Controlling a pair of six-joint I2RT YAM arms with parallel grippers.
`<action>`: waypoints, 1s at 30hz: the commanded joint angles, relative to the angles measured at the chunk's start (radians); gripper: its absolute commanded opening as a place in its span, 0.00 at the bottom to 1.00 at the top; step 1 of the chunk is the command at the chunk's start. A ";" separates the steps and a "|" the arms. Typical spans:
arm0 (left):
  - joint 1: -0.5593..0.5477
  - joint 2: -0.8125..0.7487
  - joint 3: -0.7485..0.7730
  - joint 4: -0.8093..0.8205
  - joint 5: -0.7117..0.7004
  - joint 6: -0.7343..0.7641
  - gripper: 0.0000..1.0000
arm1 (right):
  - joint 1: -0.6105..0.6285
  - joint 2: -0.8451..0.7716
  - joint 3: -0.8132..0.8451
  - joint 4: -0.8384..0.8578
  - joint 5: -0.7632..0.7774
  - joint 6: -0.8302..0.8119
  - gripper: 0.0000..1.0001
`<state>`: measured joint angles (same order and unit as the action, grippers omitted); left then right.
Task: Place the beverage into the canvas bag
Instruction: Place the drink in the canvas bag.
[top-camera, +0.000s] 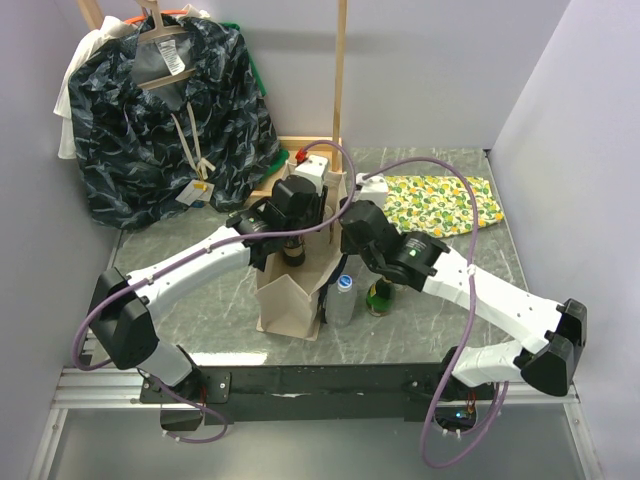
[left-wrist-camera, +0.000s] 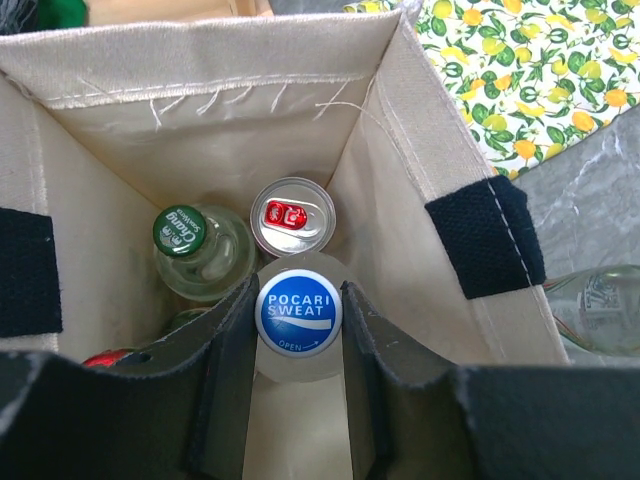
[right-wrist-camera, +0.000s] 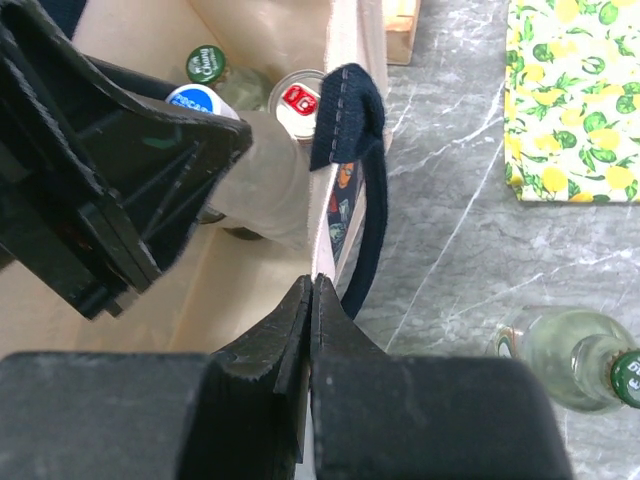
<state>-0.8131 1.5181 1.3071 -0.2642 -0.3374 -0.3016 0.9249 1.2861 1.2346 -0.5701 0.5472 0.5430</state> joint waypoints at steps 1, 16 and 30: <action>0.000 -0.030 0.017 0.152 -0.014 -0.007 0.01 | -0.006 -0.063 -0.087 0.097 0.034 0.025 0.03; 0.000 -0.027 0.003 0.158 -0.012 -0.011 0.01 | -0.006 -0.153 -0.219 0.308 0.026 -0.052 0.45; -0.001 -0.003 -0.011 0.128 0.005 -0.025 0.01 | -0.008 -0.220 -0.205 0.294 0.043 -0.046 0.49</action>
<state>-0.8131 1.5330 1.2869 -0.2470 -0.3340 -0.3084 0.9222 1.0977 0.9966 -0.2920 0.5591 0.4999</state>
